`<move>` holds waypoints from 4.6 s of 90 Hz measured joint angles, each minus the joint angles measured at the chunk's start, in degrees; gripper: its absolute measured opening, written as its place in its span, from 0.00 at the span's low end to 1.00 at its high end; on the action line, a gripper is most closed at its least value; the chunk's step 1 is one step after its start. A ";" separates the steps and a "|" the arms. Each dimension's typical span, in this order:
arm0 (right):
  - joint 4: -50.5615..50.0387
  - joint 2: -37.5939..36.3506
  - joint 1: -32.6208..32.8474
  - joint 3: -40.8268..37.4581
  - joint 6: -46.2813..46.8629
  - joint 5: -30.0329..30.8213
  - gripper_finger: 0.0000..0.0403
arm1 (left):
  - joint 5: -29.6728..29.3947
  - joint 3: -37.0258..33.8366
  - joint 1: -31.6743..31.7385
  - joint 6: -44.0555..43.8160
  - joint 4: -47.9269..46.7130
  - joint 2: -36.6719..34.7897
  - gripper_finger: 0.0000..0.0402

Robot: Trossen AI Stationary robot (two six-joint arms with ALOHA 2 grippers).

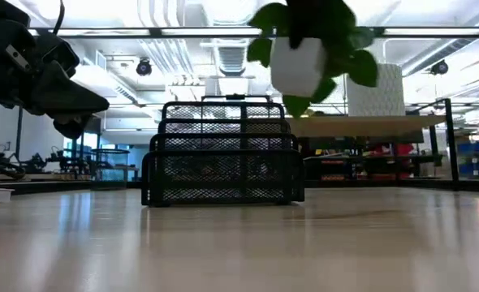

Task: Stock shelves
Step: Put the white potted plant on the shelf, then put the white notebook into the black mesh bookshelf

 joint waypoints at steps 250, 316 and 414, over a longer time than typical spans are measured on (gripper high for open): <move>6.88 2.36 -31.65 2.30 -10.63 -10.73 0.00 | -0.02 0.01 0.01 -0.01 0.00 0.00 0.02; 7.54 2.38 -30.77 2.26 -9.55 -10.23 0.03 | 0.00 0.00 0.00 -0.01 0.00 0.00 0.02; 14.33 -0.85 -28.18 2.50 -8.07 -5.15 0.18 | 0.00 0.00 -0.01 -0.01 0.00 0.00 0.02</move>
